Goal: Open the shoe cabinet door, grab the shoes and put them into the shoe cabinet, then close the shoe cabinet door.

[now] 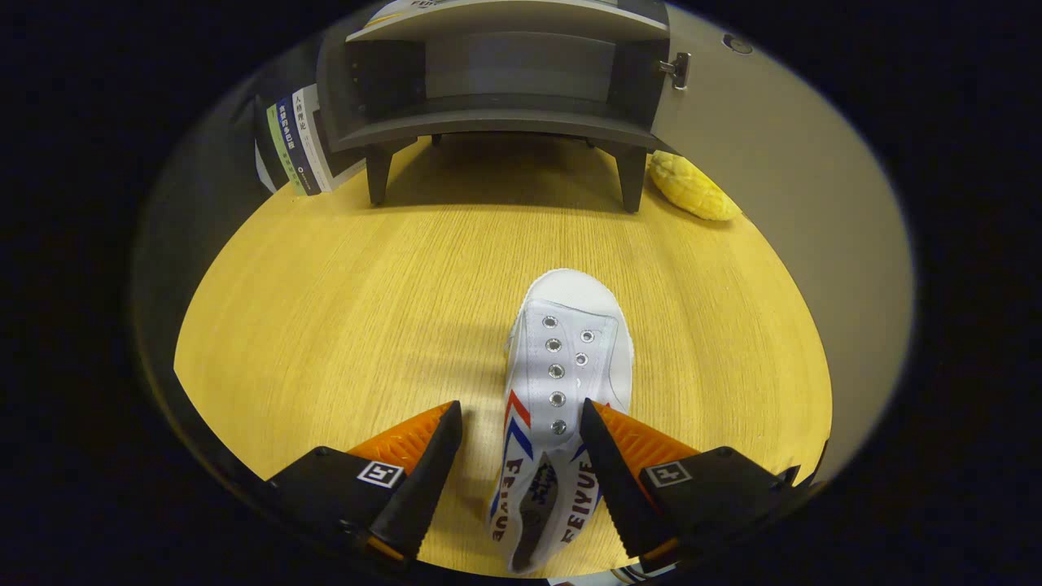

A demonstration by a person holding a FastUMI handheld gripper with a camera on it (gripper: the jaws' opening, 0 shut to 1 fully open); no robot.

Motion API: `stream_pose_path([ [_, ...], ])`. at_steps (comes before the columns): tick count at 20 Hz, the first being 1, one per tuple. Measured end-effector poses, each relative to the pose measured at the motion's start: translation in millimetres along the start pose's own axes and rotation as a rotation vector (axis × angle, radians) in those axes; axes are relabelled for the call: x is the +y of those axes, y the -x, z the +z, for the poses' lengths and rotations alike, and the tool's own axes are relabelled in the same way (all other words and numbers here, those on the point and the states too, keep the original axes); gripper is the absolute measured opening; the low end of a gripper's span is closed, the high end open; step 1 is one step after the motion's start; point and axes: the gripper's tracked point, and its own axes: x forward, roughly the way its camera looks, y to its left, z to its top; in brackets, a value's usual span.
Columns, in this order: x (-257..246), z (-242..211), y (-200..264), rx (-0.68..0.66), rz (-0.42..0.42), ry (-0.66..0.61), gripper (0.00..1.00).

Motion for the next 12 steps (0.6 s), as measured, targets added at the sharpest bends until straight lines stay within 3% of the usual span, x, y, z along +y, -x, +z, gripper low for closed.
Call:
stream_pose_path([
  [2, -1.6, -0.8, -0.3, 0.005, -0.022, 0.026, 0.69],
  [9, -1.6, -0.8, -0.5, 0.046, -0.010, 0.054, 0.48],
  [11, 0.8, -2.7, 0.0, 0.057, -0.026, 0.074, 0.23],
  [12, -1.5, -0.6, 1.0, 0.049, -0.031, 0.102, 0.21],
])
